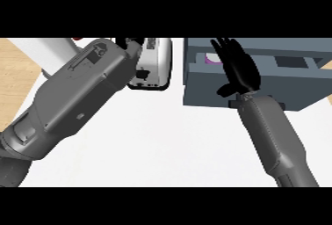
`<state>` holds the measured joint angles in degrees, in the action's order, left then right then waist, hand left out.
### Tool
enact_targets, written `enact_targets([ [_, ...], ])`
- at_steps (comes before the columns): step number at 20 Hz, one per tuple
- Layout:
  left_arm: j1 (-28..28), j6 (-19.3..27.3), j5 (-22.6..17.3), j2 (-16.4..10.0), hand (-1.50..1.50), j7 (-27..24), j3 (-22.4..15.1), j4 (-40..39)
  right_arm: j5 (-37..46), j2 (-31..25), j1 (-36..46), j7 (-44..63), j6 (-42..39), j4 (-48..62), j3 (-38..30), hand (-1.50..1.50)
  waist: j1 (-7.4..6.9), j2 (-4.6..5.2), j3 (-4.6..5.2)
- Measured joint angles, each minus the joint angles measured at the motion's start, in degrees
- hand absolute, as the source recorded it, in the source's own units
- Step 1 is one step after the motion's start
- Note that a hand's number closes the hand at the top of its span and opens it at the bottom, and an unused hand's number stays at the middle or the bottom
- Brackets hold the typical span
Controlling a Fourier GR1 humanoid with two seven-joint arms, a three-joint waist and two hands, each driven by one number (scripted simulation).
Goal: Pick up the can, place it into the drawer and close the drawer
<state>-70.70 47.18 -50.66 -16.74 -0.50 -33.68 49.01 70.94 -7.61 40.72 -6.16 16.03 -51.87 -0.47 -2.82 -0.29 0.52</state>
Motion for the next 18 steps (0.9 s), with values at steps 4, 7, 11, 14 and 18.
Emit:
enact_targets([
  [4, 1.70, 0.21, 0.84, -1.55, -1.50, 1.05, 0.31, 3.01, 1.13, -0.49, 4.10, -1.16, 6.18, 7.97, -1.96, -1.50, -0.47, -0.07, 0.25],
  [7, 2.32, 0.14, 1.19, -2.48, -1.50, 2.02, 0.58, 4.52, 2.03, -0.88, 6.80, -1.43, 10.34, 13.10, -3.30, -1.50, -0.83, 0.05, 0.37],
  [11, 3.73, 0.80, 1.94, -3.82, -1.50, 3.30, 0.72, 7.44, 2.36, -1.43, 10.52, -2.07, 13.99, 19.28, -5.02, -1.50, -1.03, 0.32, 0.19],
  [14, 4.54, 0.27, 2.43, -5.14, -1.50, 4.03, 1.05, 8.79, 2.67, -1.84, 13.08, -2.08, 16.92, 23.61, -6.30, -1.50, -1.17, 0.63, 0.06],
  [18, 5.20, 0.58, 3.27, -6.10, -1.50, 5.14, 0.81, 11.29, 2.98, -2.53, 16.55, -0.98, 19.98, 28.94, -7.92, -1.50, -1.97, 1.21, -0.28],
])
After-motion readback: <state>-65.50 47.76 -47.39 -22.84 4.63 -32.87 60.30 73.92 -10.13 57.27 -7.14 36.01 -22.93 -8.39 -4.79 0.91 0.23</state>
